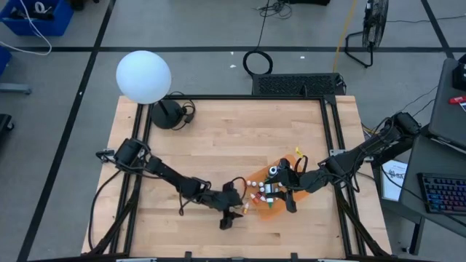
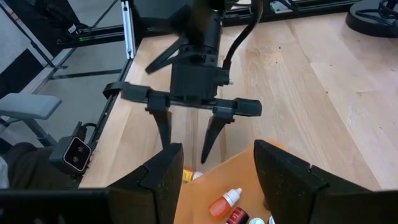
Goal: Pick & Place food coloring
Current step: Put the small yellow food coloring bottle into the orange bin
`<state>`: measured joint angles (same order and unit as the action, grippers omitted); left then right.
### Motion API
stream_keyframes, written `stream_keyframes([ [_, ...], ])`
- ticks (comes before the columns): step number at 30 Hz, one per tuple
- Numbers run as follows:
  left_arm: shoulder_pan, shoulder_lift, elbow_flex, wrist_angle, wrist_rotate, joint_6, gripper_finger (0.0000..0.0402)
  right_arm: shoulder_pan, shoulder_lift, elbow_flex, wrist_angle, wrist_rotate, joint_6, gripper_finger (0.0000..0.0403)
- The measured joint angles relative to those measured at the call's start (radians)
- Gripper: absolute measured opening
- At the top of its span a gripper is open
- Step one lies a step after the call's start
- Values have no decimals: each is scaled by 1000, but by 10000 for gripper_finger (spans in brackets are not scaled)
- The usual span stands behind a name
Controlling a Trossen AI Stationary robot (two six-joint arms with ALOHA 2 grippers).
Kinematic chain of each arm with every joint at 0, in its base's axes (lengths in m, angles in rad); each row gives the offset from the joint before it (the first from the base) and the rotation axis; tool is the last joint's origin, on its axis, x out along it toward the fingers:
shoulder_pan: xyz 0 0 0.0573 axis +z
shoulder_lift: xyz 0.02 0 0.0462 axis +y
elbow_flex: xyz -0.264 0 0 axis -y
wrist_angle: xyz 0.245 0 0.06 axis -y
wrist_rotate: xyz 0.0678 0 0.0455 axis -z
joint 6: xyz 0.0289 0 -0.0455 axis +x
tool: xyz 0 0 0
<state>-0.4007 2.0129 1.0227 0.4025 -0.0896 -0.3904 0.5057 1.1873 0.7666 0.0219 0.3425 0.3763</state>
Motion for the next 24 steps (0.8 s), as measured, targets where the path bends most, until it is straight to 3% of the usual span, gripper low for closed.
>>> stream_keyframes([
  [10,-7,22,162,-268,-152,-256,234,0,0,0,12,0,-8,187],
  [17,9,122,212,-267,-89,-393,234,0,0,0,13,0,-8,187],
  [24,8,141,218,-265,-67,-368,234,0,0,0,13,0,-7,187],
])
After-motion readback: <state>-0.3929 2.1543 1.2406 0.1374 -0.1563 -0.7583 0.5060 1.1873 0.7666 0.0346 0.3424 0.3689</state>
